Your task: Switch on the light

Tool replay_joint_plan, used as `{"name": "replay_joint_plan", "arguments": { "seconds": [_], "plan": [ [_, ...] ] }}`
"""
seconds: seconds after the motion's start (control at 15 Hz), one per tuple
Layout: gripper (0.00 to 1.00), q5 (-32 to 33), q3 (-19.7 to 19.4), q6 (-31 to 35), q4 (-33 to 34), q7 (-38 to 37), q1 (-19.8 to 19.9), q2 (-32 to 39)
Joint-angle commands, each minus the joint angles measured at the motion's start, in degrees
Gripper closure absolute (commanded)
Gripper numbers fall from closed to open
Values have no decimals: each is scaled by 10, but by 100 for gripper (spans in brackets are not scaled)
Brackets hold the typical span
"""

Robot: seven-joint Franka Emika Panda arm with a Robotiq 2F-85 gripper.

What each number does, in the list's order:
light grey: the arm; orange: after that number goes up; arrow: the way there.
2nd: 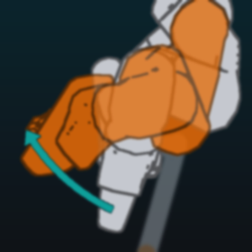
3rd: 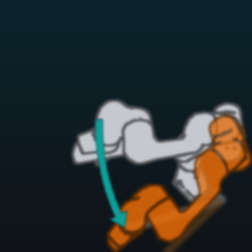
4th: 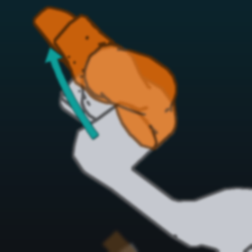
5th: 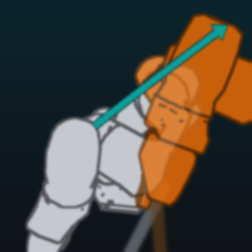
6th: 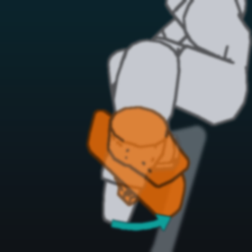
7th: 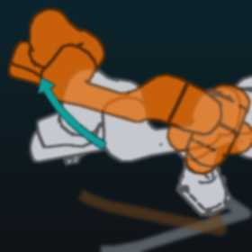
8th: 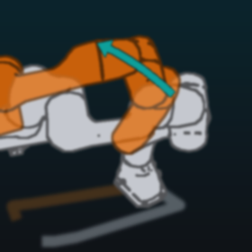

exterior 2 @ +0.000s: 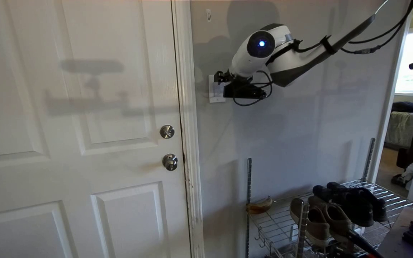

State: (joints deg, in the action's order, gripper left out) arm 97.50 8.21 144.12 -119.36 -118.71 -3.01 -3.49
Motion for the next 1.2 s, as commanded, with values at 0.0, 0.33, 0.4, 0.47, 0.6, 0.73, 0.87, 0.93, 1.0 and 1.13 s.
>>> {"name": "replay_joint_plan", "arguments": {
  "seconds": [0.0, 0.33, 0.4, 0.47, 0.6, 0.73, 0.87, 0.93, 1.0, 1.13],
  "plan": [
    [0, -5, -15, 1, 25, 16, -10, 16],
    [0, -8, -32, 21, 37, 19, -2, 30],
    [0, -8, -34, 23, 38, 18, -2, 32],
    [0, -10, -36, 25, 36, 18, -2, 34],
    [0, -11, -36, 29, 37, 20, -4, 35],
    [0, -13, -34, 34, 40, 27, -6, 38],
    [0, -18, -34, 41, 39, 32, -7, 40],
    [0, -21, -34, 50, 38, 34, -7, 41],
    [0, -25, -33, 55, 34, 36, -7, 41],
    [0, -25, -29, 63, 28, 34, -3, 40]
  ]
}}
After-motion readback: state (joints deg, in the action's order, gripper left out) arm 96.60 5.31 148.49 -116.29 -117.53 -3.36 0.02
